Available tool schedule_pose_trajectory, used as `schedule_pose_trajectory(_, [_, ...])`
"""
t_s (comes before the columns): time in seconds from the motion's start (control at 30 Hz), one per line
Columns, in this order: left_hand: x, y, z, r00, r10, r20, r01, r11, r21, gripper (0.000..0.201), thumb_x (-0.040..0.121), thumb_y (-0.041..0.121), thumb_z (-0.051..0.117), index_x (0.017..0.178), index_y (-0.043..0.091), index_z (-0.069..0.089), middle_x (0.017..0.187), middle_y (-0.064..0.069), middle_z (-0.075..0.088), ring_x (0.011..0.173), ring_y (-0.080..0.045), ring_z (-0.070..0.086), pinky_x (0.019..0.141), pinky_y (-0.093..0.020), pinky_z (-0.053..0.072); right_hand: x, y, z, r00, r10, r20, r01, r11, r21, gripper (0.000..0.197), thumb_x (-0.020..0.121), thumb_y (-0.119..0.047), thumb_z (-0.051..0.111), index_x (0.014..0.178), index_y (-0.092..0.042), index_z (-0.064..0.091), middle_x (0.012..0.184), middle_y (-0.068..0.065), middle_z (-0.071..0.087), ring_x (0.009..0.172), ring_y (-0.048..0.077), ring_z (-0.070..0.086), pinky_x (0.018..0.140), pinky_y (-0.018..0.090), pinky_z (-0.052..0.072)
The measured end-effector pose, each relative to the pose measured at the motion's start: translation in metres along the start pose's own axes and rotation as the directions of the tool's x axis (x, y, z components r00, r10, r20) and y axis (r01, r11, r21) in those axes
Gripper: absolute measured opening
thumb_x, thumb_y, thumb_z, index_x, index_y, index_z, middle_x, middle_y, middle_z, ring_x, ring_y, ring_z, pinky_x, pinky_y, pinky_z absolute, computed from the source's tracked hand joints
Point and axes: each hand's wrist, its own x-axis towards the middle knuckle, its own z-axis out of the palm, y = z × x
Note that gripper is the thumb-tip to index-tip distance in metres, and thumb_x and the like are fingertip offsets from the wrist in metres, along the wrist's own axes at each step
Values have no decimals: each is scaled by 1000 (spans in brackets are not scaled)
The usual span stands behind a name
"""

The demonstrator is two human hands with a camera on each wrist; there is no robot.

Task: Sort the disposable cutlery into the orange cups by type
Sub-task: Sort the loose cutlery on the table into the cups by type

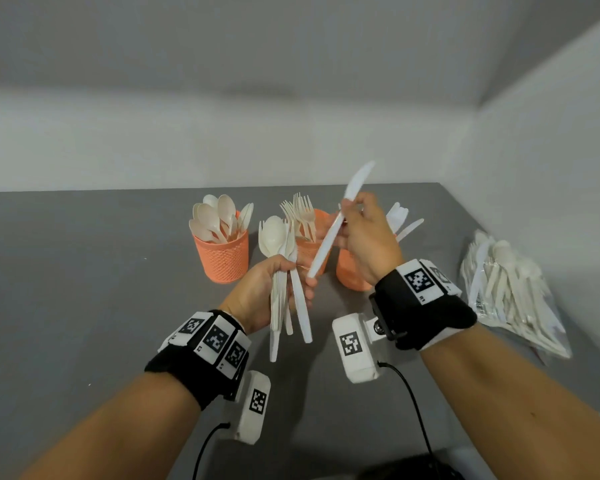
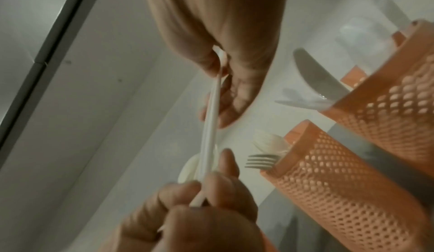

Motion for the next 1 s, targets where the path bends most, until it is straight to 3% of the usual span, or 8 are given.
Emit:
schedule_pose_trajectory(0.13, [-1,1,-4,999,31,9,-32,997,76,35,89,12,30,94,3,64,57,-6,60,49,-18,60,52,-26,50,-4,5,-4,985,29,168,20,959,-284,10,93,-24,53,101,-18,54,70,-7,52,38,-3,46,36,8,32])
schedule_pose_trajectory(0.2, [-2,3,-2,999,12,44,-17,991,131,38,89,15,32,83,5,68,56,-6,60,50,-18,60,55,-27,49,-10,10,-3,943,158,292,-47,934,-354,10,88,-23,61,96,-17,62,73,-4,59,41,-7,52,36,8,33])
schedule_pose_trajectory(0.27, [-5,5,0,995,-26,92,9,984,177,43,90,16,32,72,7,70,60,-7,64,53,-18,62,54,-27,51,-14,14,-2,875,274,399,-128,926,-355,6,88,-24,61,89,-19,64,75,10,58,47,0,55,43,13,31])
schedule_pose_trajectory(0.47, [-10,10,4,980,-108,168,76,979,188,36,91,15,32,102,3,64,78,-8,72,61,-17,68,53,-26,54,-12,22,-6,822,295,487,-235,955,-182,19,90,-21,56,78,-12,68,81,20,45,67,29,46,64,30,37])
schedule_pose_trajectory(0.57, [-9,9,5,984,-108,143,89,988,128,34,89,16,35,100,4,65,82,-9,73,64,-18,69,53,-26,55,-13,22,-5,847,312,431,-277,950,-145,25,97,-19,45,81,-9,62,61,11,42,53,20,46,60,29,40])
schedule_pose_trajectory(0.7, [-5,7,1,998,-55,33,50,989,138,31,95,12,34,89,4,63,78,-9,72,64,-17,69,57,-28,58,-7,23,-4,934,283,219,-264,958,-113,23,100,-20,39,89,-13,58,69,6,51,54,12,45,43,19,36])
schedule_pose_trajectory(0.83, [-6,5,2,1000,-22,5,20,983,180,26,98,14,37,94,4,61,69,-5,69,56,-15,65,54,-26,55,-6,17,-3,989,142,38,-138,986,-88,23,100,-20,36,86,-27,53,76,7,62,68,19,61,66,36,54])
schedule_pose_trajectory(1.0, [-2,0,3,1000,1,2,-1,996,87,30,99,30,37,115,12,56,60,0,50,45,-8,39,46,-21,37,-15,6,4,989,51,141,-35,993,-117,4,93,-12,53,89,-11,53,52,-8,53,33,1,43,33,14,30])
